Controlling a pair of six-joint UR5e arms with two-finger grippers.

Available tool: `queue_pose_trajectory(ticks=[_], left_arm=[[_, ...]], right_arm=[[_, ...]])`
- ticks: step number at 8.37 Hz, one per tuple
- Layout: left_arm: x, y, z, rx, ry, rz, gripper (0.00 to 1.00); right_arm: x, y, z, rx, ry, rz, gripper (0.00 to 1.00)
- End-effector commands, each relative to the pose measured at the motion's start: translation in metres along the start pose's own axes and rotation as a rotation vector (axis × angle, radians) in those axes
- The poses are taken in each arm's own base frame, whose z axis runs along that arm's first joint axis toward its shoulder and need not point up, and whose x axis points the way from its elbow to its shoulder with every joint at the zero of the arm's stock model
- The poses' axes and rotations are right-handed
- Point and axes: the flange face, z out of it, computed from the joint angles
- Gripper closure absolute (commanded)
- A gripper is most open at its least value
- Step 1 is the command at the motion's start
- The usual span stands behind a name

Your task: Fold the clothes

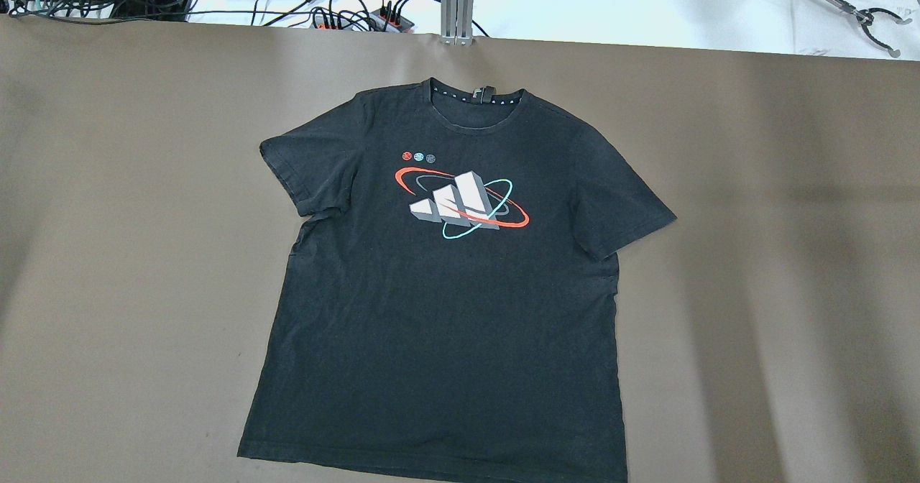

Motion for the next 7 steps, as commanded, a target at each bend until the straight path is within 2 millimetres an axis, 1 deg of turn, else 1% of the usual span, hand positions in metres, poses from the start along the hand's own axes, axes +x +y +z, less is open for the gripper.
queue_pose_trajectory(ticks=[1, 2, 3, 4, 5, 6, 7], left_arm=[[0.015, 0.018, 0.002, 0.035, 0.120, -0.036, 0.06], [0.016, 0.017, -0.002, 0.046, 0.123, -0.027, 0.06], [0.019, 0.028, -0.001, 0.060, 0.126, -0.016, 0.06], [0.021, 0.038, 0.000, 0.067, 0.136, -0.026, 0.06], [0.025, 0.038, 0.002, 0.065, 0.174, -0.030, 0.08], [0.025, 0.036, -0.001, 0.072, 0.180, -0.029, 0.09], [0.025, 0.035, -0.001, 0.073, 0.182, -0.029, 0.09]], right_arm=[[-0.011, -0.009, -0.001, 0.009, -0.030, 0.132, 0.05], [-0.053, -0.036, 0.007, 0.018, -0.109, 0.182, 0.05], [-0.087, -0.061, 0.005, 0.027, -0.179, 0.267, 0.05], [-0.129, -0.093, -0.009, 0.049, -0.259, 0.337, 0.05], [-0.171, -0.120, -0.016, 0.051, -0.313, 0.415, 0.05], [-0.198, -0.149, -0.022, 0.048, -0.351, 0.492, 0.05], [-0.238, -0.162, -0.024, 0.017, -0.396, 0.569, 0.06]])
